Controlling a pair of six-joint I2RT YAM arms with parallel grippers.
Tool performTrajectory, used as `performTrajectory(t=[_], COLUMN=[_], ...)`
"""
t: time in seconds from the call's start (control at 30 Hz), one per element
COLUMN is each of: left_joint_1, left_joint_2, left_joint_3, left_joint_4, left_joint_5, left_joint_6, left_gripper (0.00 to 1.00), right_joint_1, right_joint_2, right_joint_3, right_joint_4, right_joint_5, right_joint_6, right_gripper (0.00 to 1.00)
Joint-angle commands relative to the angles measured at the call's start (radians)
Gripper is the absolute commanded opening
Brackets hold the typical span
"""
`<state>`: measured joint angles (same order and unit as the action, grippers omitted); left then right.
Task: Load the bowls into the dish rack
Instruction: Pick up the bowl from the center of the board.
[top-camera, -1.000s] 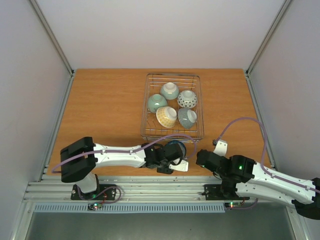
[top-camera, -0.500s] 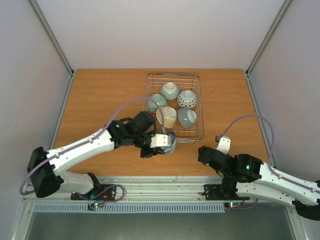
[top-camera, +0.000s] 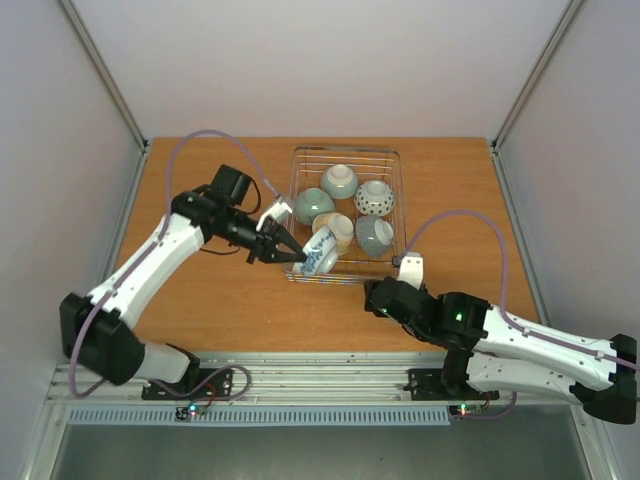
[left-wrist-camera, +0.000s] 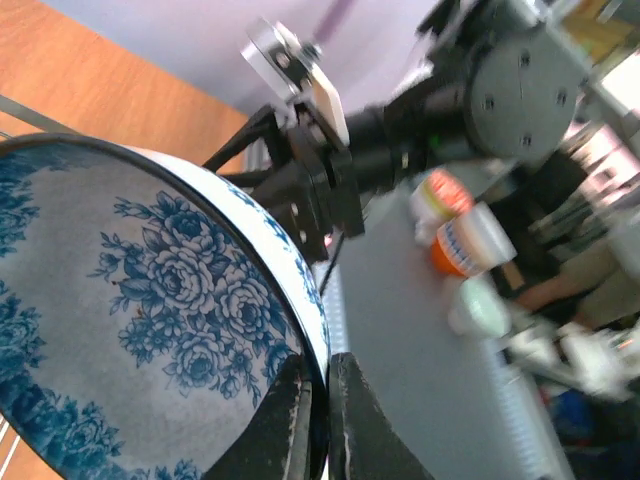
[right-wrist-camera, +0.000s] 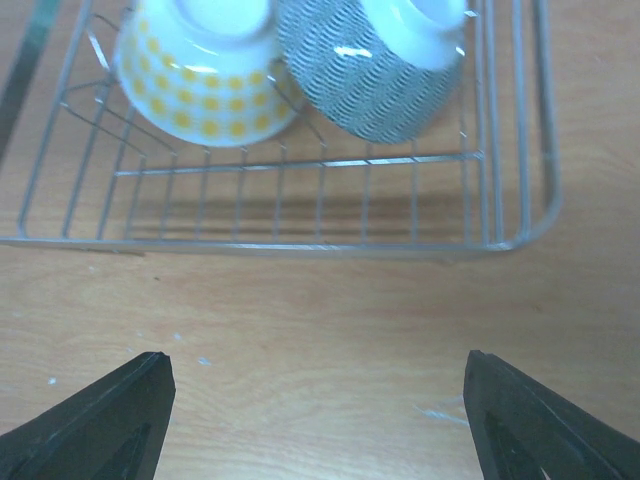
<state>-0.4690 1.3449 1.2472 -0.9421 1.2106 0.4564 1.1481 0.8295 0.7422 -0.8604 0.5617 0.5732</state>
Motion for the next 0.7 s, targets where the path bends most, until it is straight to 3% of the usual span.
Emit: performTrajectory(t=[0.0,0.1,0.13,0.2,0.43,0.67], left_joint_1=[0.109,0.139,0.139,0.140,0.141,0.140], left_joint_2=[0.149,0.283,0.333,0.395,0.407,0.385], left_joint_3=[0.087,0.189,0.236,0.285,0.272,0.262], left_joint_4=[-0.207,-0.586,-0.758,-0.857,-0.860,-0.859], left_joint_5=[0.356,0.357,0.344,0.345,0.343,0.337], left_joint_6=[0.071,0.358,0.562,0.726,0.750,0.745], left_gripper=[0.00,0.00,0.00,0.01,0.01,0.00], right_joint_1=[-0.005,-0.005,-0.005,-0.005,-0.008,-0.051], right_joint_2=[0.050,0.088,0.098,0.112,0.140,0.179], right_joint_3=[0.066,0.090,0.092,0.091,0.056,0.069], right_joint_4=[0.169,0.237,0.265,0.333,0.537,0.583], right_joint_5=[0.042,0.041,0.036,0.025,-0.010,-0.101], right_joint_6=[-0.150,-0.214,-0.235,-0.275,-0.408,-0.423], right_gripper=[0.81,0.81,0.82,0.83,0.86,0.88])
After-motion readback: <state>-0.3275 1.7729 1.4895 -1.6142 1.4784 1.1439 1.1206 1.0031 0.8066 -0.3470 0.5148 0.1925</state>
